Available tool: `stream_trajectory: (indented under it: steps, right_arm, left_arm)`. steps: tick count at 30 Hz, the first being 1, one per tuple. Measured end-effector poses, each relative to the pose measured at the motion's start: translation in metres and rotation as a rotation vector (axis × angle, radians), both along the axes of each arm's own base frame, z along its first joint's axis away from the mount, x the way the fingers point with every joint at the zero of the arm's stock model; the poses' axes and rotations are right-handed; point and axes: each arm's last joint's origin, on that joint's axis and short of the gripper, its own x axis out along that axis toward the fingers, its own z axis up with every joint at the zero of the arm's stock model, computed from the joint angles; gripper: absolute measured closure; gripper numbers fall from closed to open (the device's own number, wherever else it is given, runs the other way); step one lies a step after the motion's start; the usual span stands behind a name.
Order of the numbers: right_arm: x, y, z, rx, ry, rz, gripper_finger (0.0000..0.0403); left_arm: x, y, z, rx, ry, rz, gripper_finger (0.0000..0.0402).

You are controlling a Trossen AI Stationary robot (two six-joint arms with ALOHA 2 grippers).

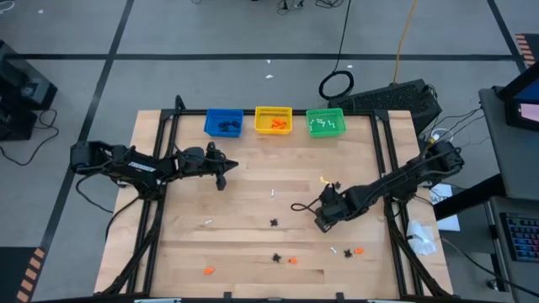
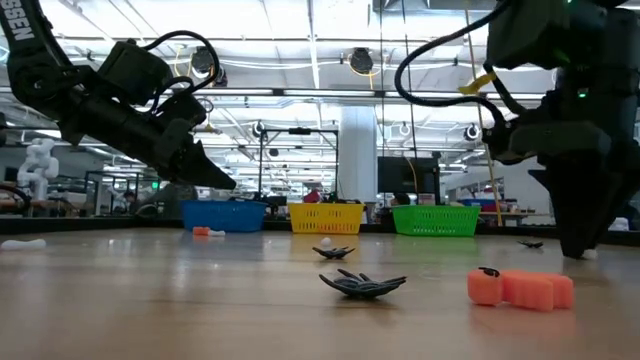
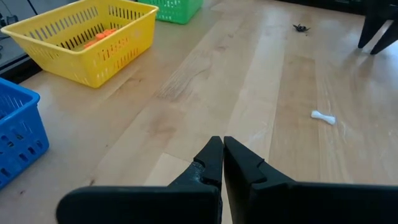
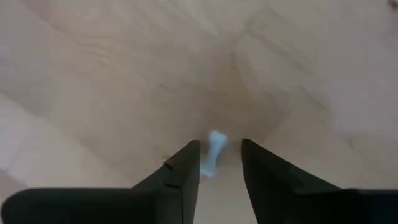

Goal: Sort Halloween decoration
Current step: Put the white bone toy into the green bin

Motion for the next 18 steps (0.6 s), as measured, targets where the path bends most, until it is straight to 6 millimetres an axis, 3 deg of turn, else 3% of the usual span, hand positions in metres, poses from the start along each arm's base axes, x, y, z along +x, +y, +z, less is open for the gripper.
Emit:
stream_trajectory:
  steps: [7, 14, 18]
  right_arm:
    - [0.0025, 0.0009, -0.0077, 0.001, 0.037, 0.014, 0.0327]
    - [0.0029, -0.0024, -0.0080, -0.016, 0.045, 0.141, 0.0392]
    - [0.0044, -0.0065, -0.0031, -0.022, 0.031, 0.223, 0.0395]
  left_arm:
    - [0.0000, 0.0000, 0.0000, -0.001, 0.000, 0.000, 0.0396]
    - [0.0000, 0.0000, 0.0000, -0.001, 0.000, 0.000, 0.0396]
    - [0.0000, 0.0000, 0.0000, -0.001, -0.001, 0.000, 0.0396]
